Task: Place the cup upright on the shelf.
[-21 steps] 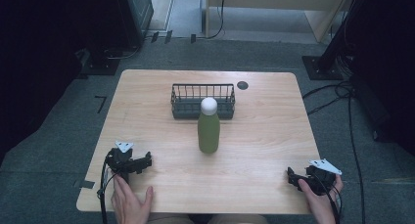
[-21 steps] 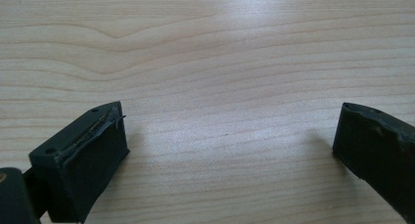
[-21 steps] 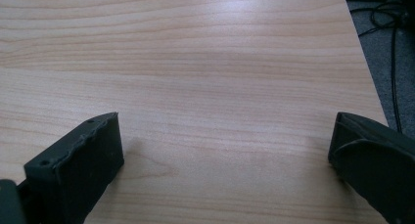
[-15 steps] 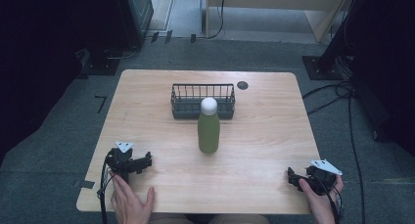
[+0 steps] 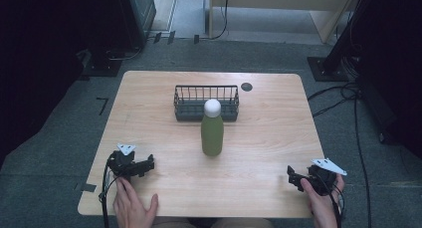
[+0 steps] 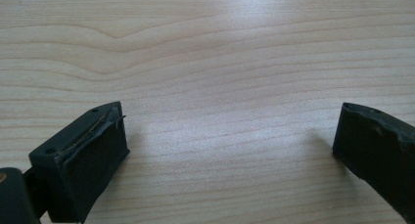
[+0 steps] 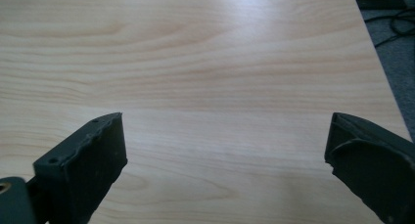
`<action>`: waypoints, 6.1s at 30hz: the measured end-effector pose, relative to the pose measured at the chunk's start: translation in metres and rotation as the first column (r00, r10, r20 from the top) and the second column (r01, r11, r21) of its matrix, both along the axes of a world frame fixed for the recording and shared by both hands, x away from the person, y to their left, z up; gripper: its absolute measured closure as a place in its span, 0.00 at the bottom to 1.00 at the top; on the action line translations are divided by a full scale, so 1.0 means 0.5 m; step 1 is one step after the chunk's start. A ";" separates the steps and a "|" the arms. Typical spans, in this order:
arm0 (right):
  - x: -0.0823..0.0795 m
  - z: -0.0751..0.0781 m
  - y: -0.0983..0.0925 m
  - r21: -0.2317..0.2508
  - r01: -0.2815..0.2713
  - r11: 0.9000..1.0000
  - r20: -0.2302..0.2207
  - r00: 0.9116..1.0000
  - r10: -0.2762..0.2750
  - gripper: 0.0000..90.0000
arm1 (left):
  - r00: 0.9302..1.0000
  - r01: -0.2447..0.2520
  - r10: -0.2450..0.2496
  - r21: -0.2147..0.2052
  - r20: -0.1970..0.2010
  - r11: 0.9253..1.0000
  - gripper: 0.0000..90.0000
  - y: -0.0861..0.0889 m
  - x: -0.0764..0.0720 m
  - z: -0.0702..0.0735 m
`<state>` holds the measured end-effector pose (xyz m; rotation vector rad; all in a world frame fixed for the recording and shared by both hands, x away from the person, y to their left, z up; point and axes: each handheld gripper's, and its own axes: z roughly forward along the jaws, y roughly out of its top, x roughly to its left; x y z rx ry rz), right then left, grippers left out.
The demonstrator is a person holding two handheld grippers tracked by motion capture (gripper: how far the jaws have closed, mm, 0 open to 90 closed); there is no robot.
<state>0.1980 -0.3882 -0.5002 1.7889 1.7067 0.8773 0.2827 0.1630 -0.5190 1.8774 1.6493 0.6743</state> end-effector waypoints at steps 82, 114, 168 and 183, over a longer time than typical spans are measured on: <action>0.169 0.106 0.482 -0.025 -0.374 0.927 0.129 0.919 0.374 0.16 | 1.000 -0.028 0.028 0.001 0.001 1.000 0.00 -0.005 0.002 0.000; 0.192 0.124 0.500 -0.078 -0.350 0.934 0.195 0.913 0.358 0.23 | 1.000 -0.028 0.028 0.001 0.001 1.000 0.00 -0.005 0.002 0.000; 0.383 0.320 0.475 -0.037 -0.200 0.979 0.298 0.933 0.202 0.23 | 0.999 -0.032 0.032 -0.003 0.004 0.999 0.00 -0.006 0.002 0.000; 0.455 0.269 0.511 -0.031 -0.122 0.992 0.307 0.944 0.125 0.23 | 1.000 -0.029 0.029 0.000 0.001 1.000 0.00 -0.005 0.002 0.000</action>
